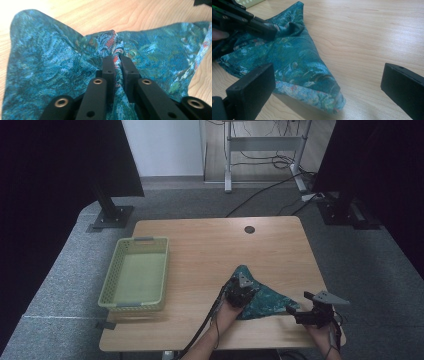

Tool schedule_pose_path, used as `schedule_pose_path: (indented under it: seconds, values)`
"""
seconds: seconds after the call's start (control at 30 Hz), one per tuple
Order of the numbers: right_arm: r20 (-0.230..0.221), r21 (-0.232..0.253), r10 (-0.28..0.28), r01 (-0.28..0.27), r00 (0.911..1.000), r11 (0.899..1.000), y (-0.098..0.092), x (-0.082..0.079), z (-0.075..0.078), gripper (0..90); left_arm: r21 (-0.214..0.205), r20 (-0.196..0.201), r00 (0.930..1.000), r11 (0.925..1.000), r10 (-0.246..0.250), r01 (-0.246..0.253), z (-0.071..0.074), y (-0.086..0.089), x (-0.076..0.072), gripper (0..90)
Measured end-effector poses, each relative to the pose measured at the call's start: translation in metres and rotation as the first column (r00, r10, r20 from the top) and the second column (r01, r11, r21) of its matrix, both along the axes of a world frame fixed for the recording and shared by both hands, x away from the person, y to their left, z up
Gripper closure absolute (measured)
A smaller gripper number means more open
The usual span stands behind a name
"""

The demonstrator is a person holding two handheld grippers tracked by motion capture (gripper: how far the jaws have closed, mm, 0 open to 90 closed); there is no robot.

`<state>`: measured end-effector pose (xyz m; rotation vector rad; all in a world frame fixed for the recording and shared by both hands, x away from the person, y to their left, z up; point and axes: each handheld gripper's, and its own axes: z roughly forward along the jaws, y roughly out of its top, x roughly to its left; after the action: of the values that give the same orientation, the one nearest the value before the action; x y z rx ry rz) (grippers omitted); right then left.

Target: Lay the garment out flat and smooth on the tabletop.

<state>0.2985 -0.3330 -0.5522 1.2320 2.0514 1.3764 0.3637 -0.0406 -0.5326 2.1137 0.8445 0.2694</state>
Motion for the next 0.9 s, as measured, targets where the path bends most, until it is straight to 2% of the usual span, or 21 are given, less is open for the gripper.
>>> schedule_pose_path:
  seconds: [0.07, 0.13, 0.17, 0.27, 0.33, 0.47, 0.6, 0.7, 0.8, 0.9]
  values:
    - [0.0, 0.0, -0.001, 0.001, 1.0, 1.0, 0.0, 0.0, 0.0, 0.0, -0.005, -0.005, 1.0, 1.0, 0.0, 0.0, 0.001, 0.002, 0.001, 86.1]
    - [0.001, 0.0, -0.001, 0.001, 1.0, 1.0, 0.0, 0.0, 0.0, 0.0, 0.011, 0.015, 0.9997, 0.9998, 0.017, -0.017, 0.003, 0.004, 0.0, 87.8]
    - [0.001, 0.0, -0.001, 0.001, 1.0, 1.0, 0.0, 0.0, 0.0, 0.0, -0.009, 0.013, 0.9997, 0.9997, 0.022, -0.022, 0.004, 0.006, 0.0, 87.8]
    - [0.001, 0.0, 0.0, 0.0, 1.0, 1.0, 0.0, 0.0, 0.0, 0.0, -0.035, 0.016, 0.9994, 0.999, 0.03, -0.029, 0.01, 0.011, 0.001, 87.8]
    - [-0.001, 0.0, -0.001, 0.001, 1.0, 1.0, 0.0, 0.0, 0.0, 0.0, -0.042, 0.031, 0.9985, 0.9981, 0.045, -0.044, 0.014, 0.016, 0.0, 87.9]
    - [-0.003, 0.0, 0.0, 0.0, 1.0, 1.0, 0.0, 0.0, 0.0, 0.0, -0.099, 0.012, 0.9978, 0.9931, 0.065, -0.064, 0.022, 0.029, 0.002, 87.9]
    - [-0.006, 0.0, 0.0, 0.0, 1.0, 1.0, 0.0, 0.001, 0.0, 0.0, -0.169, 0.006, 0.9935, 0.9792, 0.114, -0.111, 0.03, 0.046, 0.004, 87.8]
    - [-0.011, 0.003, -0.001, 0.001, 0.9999, 1.0, 0.0, 0.001, 0.0, 0.0, -0.217, 0.001, 0.9884, 0.9648, 0.152, -0.148, 0.036, 0.058, 0.006, 87.7]
    - [-0.01, -0.001, 0.0, 0.0, 1.0, 1.0, 0.0, 0.001, 0.0, 0.0, -0.223, 0.029, 0.9782, 0.9551, 0.206, -0.194, 0.039, 0.07, 0.008, 87.7]
    - [-0.011, -0.002, 0.001, -0.001, 0.9999, 1.0, 0.0, 0.001, 0.0, 0.0, -0.246, 0.019, 0.9654, 0.937, 0.26, -0.248, 0.04, 0.084, 0.013, 87.8]
